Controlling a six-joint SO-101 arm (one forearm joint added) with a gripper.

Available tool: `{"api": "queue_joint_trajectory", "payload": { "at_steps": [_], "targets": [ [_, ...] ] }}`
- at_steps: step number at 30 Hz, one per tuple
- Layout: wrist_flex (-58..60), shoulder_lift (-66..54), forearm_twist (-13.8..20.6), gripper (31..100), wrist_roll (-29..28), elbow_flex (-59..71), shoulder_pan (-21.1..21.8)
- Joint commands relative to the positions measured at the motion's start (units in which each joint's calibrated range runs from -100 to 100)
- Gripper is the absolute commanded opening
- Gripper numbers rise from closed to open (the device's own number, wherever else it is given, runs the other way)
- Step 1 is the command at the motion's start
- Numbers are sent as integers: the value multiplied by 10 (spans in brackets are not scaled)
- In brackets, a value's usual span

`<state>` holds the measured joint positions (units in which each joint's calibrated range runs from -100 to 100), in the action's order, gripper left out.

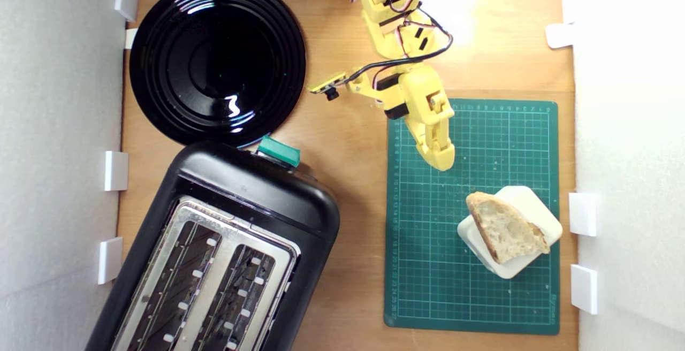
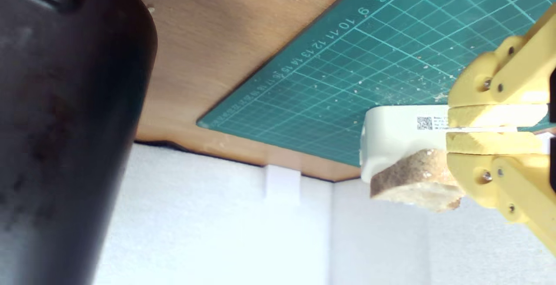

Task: Pick bread and place in toaster

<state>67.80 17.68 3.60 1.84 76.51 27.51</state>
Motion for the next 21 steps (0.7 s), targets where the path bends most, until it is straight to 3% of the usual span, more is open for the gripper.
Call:
{"api": "queue_joint_trajectory", "payload": {
  "at_steps": [1, 4, 12, 21],
  "targets": [
    [52, 21, 0, 310, 23, -27, 14],
    [121, 86, 2, 327, 34, -54, 17],
    [157, 114, -3, 573, 31, -57, 17],
    [157, 122, -3, 723, 30, -77, 17]
  ]
}}
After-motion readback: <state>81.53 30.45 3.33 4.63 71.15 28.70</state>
